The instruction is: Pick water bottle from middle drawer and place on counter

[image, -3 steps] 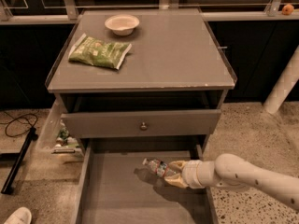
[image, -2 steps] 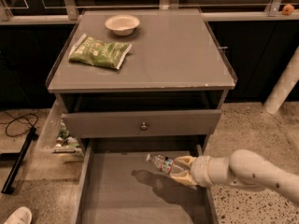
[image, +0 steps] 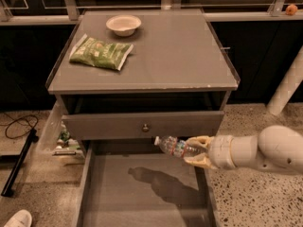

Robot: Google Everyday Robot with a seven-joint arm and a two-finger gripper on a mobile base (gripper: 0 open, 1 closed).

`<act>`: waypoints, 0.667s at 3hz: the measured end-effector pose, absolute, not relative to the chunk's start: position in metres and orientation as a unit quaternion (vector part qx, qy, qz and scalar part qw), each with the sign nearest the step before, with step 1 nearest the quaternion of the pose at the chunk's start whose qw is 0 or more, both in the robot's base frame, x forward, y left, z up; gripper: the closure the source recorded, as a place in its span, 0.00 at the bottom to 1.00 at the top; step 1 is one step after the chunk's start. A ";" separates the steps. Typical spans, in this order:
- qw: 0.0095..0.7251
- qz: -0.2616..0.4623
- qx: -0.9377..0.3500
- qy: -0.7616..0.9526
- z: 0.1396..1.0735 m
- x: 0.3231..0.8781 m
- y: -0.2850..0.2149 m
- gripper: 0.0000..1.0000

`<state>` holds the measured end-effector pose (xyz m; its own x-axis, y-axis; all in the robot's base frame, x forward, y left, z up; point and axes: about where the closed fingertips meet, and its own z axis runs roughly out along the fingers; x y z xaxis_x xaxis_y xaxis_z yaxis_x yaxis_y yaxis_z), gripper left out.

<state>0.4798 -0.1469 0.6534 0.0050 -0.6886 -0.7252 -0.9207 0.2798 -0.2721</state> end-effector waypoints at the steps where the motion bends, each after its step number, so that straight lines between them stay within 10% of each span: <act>1: 0.398 0.099 -0.602 0.685 0.714 0.491 -0.159 1.00; 2: 0.407 0.050 -0.605 0.683 0.798 0.503 -0.180 1.00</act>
Offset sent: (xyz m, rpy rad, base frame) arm 0.0364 -0.0681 0.2428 -0.2183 -0.1998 -0.0928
